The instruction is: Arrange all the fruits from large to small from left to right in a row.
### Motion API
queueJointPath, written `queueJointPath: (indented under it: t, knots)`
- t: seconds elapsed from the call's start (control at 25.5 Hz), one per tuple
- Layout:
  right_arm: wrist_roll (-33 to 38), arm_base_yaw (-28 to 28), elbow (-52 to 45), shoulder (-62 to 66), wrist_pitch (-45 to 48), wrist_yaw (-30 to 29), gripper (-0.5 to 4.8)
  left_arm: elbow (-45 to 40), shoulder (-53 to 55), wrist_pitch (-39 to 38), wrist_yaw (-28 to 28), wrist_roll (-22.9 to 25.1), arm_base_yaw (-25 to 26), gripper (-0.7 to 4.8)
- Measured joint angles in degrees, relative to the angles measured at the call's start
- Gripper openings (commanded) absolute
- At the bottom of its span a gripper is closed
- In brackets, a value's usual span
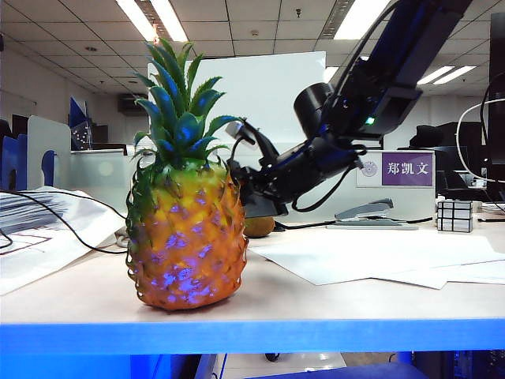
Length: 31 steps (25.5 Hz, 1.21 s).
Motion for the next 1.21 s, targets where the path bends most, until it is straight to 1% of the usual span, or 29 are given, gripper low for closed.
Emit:
queueJointPath:
  t: [0.27,0.51,0.78,0.82,0.86,0.94,1.02,1.06,1.21]
  knots:
    - [-0.02,0.68,0.33,1.11,3.15,2.51,4.79,0.00,0.04,0.00,0.00,0.00,0.00,1.61]
    - [1.33,0.68,0.57,1.79,5.64,2.60,4.79,0.00,0.07,0.02,0.00,0.00,0.02,1.61]
    - [2.99,1.20,5.03,4.83,3.65,2.69,4.79,0.00,0.07,0.04,-0.02,0.00,0.02,1.60]
    - [2.99,1.51,5.07,4.92,3.30,2.80,4.70,0.00,0.07,0.04,0.00,0.00,0.02,1.60]
    - [2.97,1.97,5.07,4.94,3.21,3.21,3.82,0.00,0.07,0.07,-0.02,0.00,0.02,1.60]
    - [2.99,2.14,5.18,4.94,3.28,4.17,1.83,0.00,0.07,0.07,-0.02,0.02,0.02,1.60]
    - [2.95,2.14,5.20,4.94,3.41,4.66,0.35,0.00,0.07,0.07,0.00,0.02,0.02,1.60]
    - [2.93,2.14,5.20,4.94,3.43,4.74,-0.05,0.00,0.07,0.07,-0.02,0.02,0.02,1.60]
    - [2.95,2.12,5.20,4.94,3.48,5.55,-0.06,0.00,0.07,0.07,-0.02,0.02,0.02,1.60]
